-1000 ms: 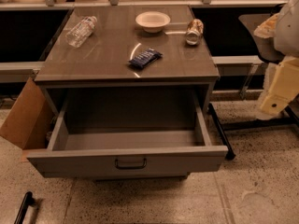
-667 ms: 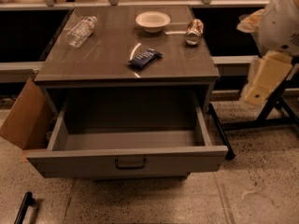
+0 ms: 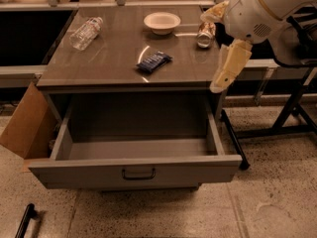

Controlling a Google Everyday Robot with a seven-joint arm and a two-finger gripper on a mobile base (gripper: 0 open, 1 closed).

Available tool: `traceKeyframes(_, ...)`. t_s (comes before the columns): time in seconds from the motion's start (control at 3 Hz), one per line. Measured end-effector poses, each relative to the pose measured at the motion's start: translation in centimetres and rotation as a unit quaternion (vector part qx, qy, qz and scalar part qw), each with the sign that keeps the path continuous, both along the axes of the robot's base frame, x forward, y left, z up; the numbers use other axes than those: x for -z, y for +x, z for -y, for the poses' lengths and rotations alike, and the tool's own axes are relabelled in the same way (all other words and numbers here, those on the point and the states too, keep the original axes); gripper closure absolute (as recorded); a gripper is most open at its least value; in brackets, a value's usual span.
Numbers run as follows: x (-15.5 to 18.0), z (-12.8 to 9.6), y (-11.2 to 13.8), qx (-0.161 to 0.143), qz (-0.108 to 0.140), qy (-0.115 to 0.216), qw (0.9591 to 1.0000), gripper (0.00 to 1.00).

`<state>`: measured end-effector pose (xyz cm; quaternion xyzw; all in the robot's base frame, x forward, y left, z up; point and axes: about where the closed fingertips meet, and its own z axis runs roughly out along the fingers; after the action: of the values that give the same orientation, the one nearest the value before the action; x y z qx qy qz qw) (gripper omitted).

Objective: Place rxbar blueberry into top drawer

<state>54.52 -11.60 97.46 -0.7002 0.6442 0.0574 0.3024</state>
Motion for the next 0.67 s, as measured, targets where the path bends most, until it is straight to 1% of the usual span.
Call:
traceKeyframes(0.33, 0.0, 0.0, 0.0, 0.0, 0.0, 0.0, 1.0, 0.0)
traceKeyframes(0.67, 0.4, -0.1, 1.8, -0.023, 0.004, -0.005, 0.9997, 0.0)
